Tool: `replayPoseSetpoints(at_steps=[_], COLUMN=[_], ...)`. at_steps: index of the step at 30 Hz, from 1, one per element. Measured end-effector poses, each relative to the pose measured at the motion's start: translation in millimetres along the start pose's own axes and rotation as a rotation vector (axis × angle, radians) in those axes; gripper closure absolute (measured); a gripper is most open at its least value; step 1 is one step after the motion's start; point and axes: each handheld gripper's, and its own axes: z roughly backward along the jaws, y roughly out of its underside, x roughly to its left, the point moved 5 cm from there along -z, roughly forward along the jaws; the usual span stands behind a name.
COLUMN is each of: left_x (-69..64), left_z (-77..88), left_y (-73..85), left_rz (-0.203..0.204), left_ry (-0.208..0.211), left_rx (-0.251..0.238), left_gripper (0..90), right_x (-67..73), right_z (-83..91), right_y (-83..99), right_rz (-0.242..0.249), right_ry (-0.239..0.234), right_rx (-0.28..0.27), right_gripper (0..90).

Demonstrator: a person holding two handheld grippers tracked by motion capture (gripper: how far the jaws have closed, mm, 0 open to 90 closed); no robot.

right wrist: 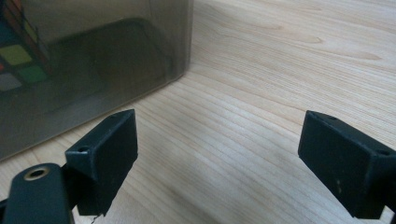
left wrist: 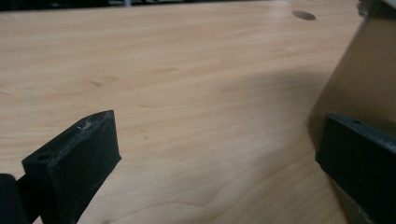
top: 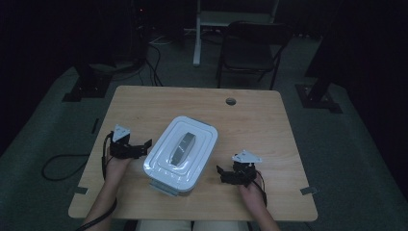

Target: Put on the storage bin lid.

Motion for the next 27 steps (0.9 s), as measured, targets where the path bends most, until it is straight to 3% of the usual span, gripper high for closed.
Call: replayPoseSetpoints(at_steps=[4, 9, 14, 20, 22, 26, 27], left_x=[-11.8, -24.4, -29.1, -39.6, -44.6, -59.1, -66.2], left_z=[-12.1, -18.7, -18.5, -18.7, -17.7, -15.5, -14.4], left_y=[10.9, 15.5, 17.9, 19.4, 19.7, 20.4, 19.7], left_rz=[-0.027, -0.021, -0.006, 0.002, -0.005, -0.043, -0.071], left_ry=[0.021, 0.058, 0.074, 0.084, 0.089, 0.077, 0.060], left_rx=[0.045, 0.057, 0.076, 0.103, 0.098, 0.104, 0.101], left_gripper=[0.5, 0.5, 0.5, 0.5, 0.5, 0.5, 0.5], right_x=[3.6, 9.6, 15.7, 17.9, 14.3, 5.8, 3.5], right_z=[-5.1, -11.5, -11.8, -13.2, -13.1, -11.3, -10.9], right_y=[-2.4, -4.5, -12.6, -15.8, -14.7, -12.9, -12.6], right_rz=[-0.040, -0.079, -0.094, -0.074, -0.089, -0.099, -0.105], right_ry=[0.010, 0.029, 0.025, 0.029, 0.015, 0.030, 0.032], right_rx=[-0.009, -0.009, -0.034, -0.030, -0.025, -0.020, -0.021], right_gripper=[11.9, 11.9, 11.9, 12.2, 12.2, 13.3, 13.3])
